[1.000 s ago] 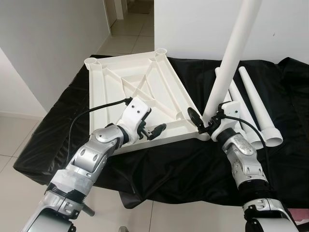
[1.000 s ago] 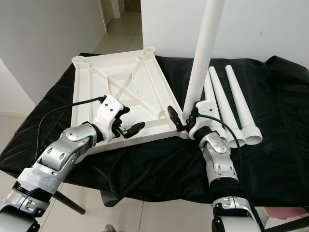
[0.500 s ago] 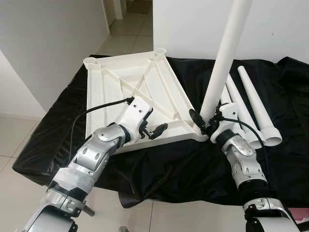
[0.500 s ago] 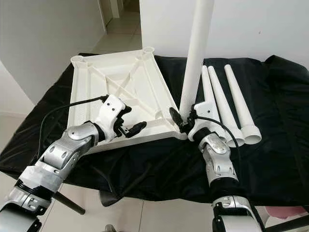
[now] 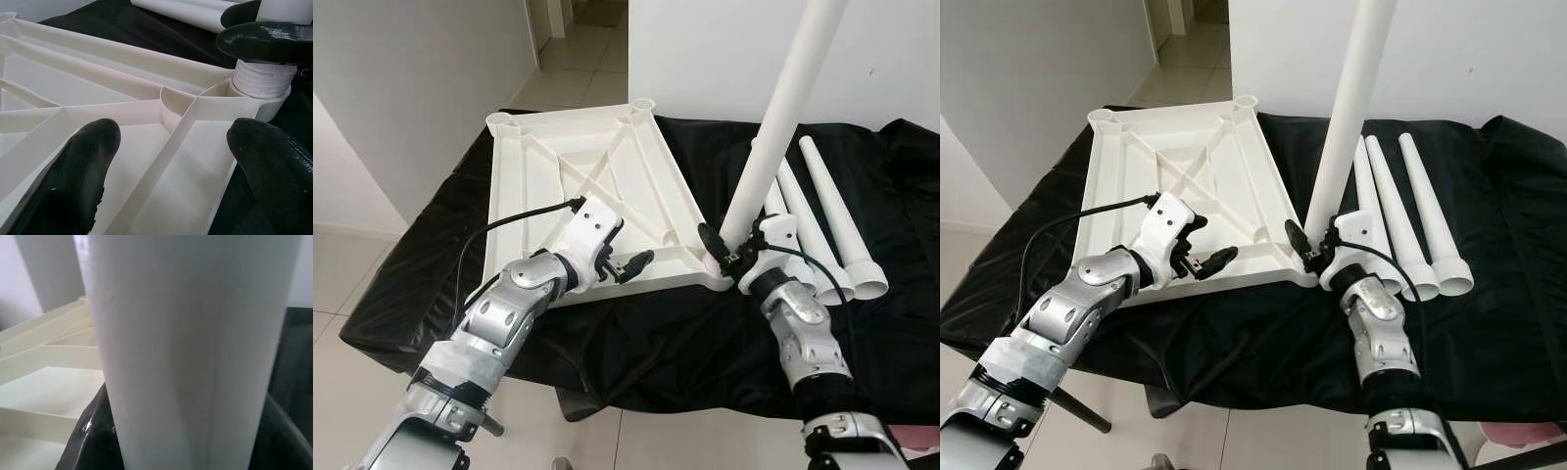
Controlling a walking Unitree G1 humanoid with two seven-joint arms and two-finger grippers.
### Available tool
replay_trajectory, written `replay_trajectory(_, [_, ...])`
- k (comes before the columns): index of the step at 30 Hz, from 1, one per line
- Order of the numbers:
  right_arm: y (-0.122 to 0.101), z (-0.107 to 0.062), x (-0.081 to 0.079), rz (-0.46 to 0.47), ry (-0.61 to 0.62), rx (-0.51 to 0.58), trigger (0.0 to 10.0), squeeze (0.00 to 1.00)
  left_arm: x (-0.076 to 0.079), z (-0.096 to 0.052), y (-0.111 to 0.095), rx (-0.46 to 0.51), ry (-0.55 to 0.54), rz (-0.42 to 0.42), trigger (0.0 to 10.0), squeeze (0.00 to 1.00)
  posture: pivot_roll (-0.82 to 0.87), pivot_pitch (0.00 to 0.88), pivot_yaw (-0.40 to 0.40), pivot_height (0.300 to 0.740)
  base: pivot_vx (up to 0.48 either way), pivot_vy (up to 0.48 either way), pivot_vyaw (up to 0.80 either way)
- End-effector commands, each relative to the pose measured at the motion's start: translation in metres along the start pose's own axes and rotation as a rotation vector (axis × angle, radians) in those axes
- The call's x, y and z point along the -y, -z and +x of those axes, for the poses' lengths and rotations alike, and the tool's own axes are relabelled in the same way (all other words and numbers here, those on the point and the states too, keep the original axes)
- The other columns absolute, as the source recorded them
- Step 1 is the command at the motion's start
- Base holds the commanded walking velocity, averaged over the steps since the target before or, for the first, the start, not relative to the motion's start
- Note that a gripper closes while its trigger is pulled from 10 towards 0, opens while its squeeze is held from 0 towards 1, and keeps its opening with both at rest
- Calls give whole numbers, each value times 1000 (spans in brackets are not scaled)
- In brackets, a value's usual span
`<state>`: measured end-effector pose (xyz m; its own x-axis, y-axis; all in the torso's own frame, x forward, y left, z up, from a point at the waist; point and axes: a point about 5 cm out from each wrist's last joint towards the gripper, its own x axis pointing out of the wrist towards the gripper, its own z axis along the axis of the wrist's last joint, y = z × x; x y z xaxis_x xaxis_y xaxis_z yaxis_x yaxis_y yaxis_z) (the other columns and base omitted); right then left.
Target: Building children table
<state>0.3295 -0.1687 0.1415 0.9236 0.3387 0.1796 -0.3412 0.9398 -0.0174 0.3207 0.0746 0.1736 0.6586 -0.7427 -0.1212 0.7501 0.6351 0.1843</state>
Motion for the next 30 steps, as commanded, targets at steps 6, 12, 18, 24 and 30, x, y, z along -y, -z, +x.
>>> replay_trajectory(6, [18, -2, -15, 62, 214, -87, 10000, 0, 5, -3, 2, 4, 116, -4, 10000, 0, -57, 3, 36, 740, 0, 0, 0])
replay_trajectory(12, [28, -14, -15, -10, 536, -170, 10000, 0, 5, -3, 3, -2, 118, -2, 10000, 0, -57, 0, 35, 740, 0, 0, 0])
replay_trajectory(18, [33, -18, -30, 29, 658, -187, 10000, 0, 4, -3, 4, -3, 116, -7, 10000, 0, -55, 0, 28, 740, 0, 0, 0])
replay_trajectory(24, [30, -13, -29, 24, 616, -172, 10000, 0, 4, -4, 5, -7, 118, -4, 10000, 0, -53, 0, 26, 740, 0, 0, 0])
replay_trajectory(30, [23, -11, -30, 21, 615, -135, 10000, 0, 3, -4, 4, -6, 113, -5, 10000, 0, -51, 0, 26, 740, 0, 0, 0])
